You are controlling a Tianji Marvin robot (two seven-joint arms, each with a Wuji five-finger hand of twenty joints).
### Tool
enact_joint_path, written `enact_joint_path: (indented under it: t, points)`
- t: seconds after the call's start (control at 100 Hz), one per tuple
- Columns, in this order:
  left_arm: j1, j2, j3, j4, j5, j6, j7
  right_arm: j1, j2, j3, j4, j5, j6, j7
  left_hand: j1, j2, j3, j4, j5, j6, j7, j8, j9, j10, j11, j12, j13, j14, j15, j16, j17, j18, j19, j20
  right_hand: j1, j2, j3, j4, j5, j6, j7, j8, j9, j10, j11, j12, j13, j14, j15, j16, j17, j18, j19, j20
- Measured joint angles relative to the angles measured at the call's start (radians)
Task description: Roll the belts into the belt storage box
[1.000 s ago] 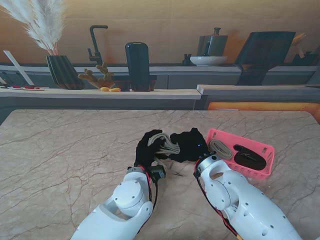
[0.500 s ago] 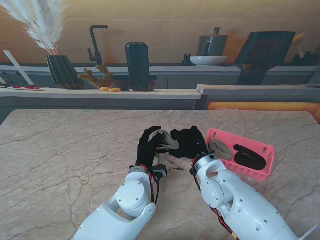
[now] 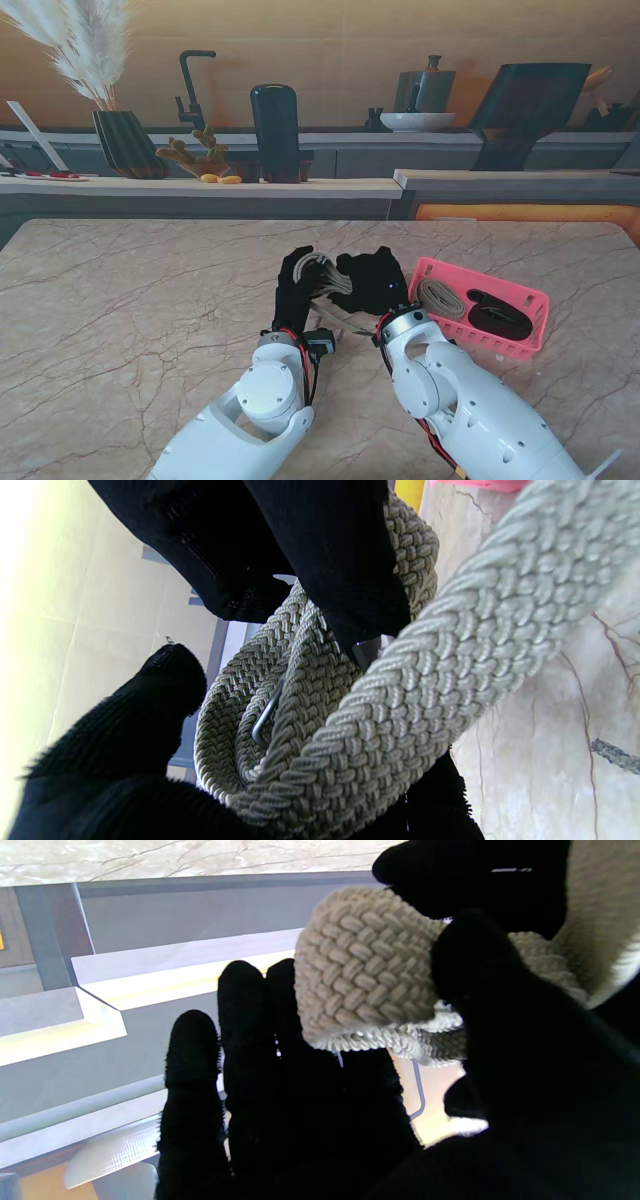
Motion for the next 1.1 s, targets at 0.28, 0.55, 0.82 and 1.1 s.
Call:
enact_joint_path:
  t: [0.28,0.55,0.82,1.1]
  points:
    - [-0.007,-0.007,0.0,0.015,0.055,-0.02,0.042,0.008,-0.006,-0.028,0.01,0.044,-0.024,0.02,0.086,0.001,0.091,0.0,-0.002,-0.034,-0.076,-0.057,0.01,-0.001,-0.006,-0.002,0.016,-0.012,0.01,-0.007,0.046,-0.025,-0.011,-0.008,0.0,0.0,0.001,0.0,0.001,0.009,0.0,0.004,0.0,0.004,0.0,0.0,0.0,0.004,0.001,0.0,0.0,0.0,0.004,0.0]
    - [-0.006,-0.009,-0.009,0.005,0.04,-0.02,0.062,0.009,-0.011,-0.055,0.016,0.069,-0.046,0.012,0.297,0.049,0.087,-0.024,0.118,-0.085,0.108,0.021,0.207,-0.035,0.015,0.03,0.189,-0.028,0.047,-0.006,0.181,-0.015,0.007,-0.008,-0.001,0.0,0.001,0.0,0.002,0.021,0.001,0.014,0.006,0.004,0.0,-0.001,0.0,0.004,0.001,0.0,0.0,0.0,0.004,0.0]
    - [0.007,-0.007,-0.02,-0.033,-0.051,-0.029,0.058,0.009,-0.022,-0.052,0.02,0.126,-0.005,0.045,0.579,0.082,-0.258,-0.048,0.286,-0.113,0.247,0.019,0.394,-0.007,-0.014,0.2,0.447,0.014,0.305,0.149,0.28,0.071,0.092,-0.008,-0.019,0.0,0.0,0.002,0.01,0.012,0.02,0.013,0.007,-0.008,-0.008,-0.013,0.001,-0.004,-0.013,-0.004,-0.001,0.002,0.004,0.0]
    - [0.005,-0.017,-0.02,-0.031,-0.039,-0.019,0.083,-0.055,-0.027,0.04,-0.057,0.175,0.004,0.165,0.579,0.101,-0.258,-0.05,0.286,-0.099,0.272,0.031,0.395,0.042,0.073,0.26,0.491,0.015,0.383,0.274,0.28,0.082,0.092,-0.009,-0.031,0.063,-0.057,0.001,-0.076,-0.088,-0.015,0.021,-0.12,-0.023,-0.104,-0.014,-0.055,-0.028,-0.135,-0.051,-0.038,0.012,-0.052,-0.012]
